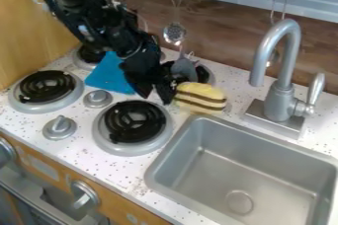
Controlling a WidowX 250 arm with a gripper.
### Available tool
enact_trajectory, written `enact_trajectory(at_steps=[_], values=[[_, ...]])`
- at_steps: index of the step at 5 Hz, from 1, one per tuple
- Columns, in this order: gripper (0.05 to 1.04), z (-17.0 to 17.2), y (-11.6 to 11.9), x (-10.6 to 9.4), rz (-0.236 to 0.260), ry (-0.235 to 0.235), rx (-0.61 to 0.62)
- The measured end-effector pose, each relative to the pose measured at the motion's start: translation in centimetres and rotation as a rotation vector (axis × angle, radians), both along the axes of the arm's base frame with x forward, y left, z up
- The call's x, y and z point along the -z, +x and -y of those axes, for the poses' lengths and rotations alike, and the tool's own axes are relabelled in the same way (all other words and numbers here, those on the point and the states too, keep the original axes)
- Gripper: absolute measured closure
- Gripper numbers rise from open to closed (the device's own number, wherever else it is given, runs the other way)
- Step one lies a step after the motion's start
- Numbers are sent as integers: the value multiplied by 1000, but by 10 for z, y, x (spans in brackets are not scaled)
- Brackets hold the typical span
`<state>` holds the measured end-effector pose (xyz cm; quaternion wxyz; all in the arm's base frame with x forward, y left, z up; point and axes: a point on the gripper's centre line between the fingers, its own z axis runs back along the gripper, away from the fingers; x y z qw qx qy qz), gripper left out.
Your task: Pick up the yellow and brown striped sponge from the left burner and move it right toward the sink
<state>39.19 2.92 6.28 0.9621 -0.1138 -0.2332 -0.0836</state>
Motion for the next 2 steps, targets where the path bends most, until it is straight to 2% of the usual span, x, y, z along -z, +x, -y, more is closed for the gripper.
enact_trajectory(at_steps=[1, 2], values=[[82, -16, -7, -34, 46, 20, -10], [82, -43, -22, -78, 114, 10, -65]])
